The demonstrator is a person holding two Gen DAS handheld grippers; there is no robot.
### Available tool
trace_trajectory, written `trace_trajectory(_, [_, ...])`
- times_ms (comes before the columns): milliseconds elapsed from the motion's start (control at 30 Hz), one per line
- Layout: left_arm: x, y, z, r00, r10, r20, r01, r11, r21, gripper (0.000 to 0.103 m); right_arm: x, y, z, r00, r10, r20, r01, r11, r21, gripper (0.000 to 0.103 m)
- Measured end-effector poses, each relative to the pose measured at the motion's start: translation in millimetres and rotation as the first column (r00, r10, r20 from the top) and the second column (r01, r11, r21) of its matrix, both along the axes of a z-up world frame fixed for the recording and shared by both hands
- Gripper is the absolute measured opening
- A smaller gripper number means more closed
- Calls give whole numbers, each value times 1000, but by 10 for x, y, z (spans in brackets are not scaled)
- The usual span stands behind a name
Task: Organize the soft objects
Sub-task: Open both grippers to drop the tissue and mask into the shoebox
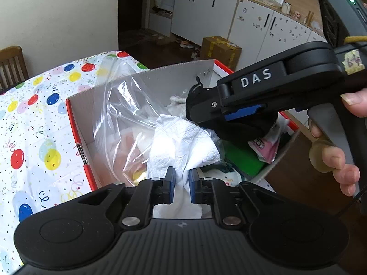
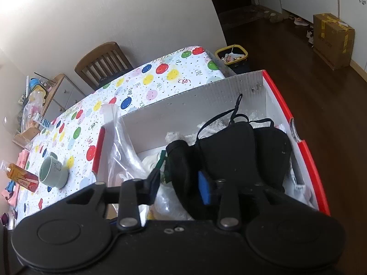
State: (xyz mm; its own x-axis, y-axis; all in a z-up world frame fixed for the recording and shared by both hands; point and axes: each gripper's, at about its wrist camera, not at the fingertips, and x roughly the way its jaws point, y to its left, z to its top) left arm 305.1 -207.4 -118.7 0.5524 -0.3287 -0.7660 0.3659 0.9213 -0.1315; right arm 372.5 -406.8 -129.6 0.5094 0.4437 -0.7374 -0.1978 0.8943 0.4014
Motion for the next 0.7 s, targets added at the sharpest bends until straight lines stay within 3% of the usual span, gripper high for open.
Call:
trace_trajectory(167, [-65,34,9,1000,-28,-6,28,999,-16,14,-108,0,49,1000,-24,14,24,1000,2,46])
trace_trajectory(200, [-77,39,16,1000,-31,-4,31,999,-19,18,-131,-9,64,999,-29,18,29,1000,2,47])
trace_trajectory(267, [-92,46,24,999,-37,-3,37,999,-19,31,-174,-25,91,999,-43,27,43,999,2,49])
trace_trajectory(333, [-120,65,40,999,-38,7,38,999,-25,58,-214,-55,122,998,-57,34,56,998,7,51])
trace_trajectory(367, [-139,78,58,999,-40,13,40,999,-32,63,-245,-69,133,997,-62,38,62,998,8,52])
trace_trajectory(700, [-327,187,288,997,-43,66,48,996,-78,70,-628,-144,375,987,-94,128,90,995,30,68])
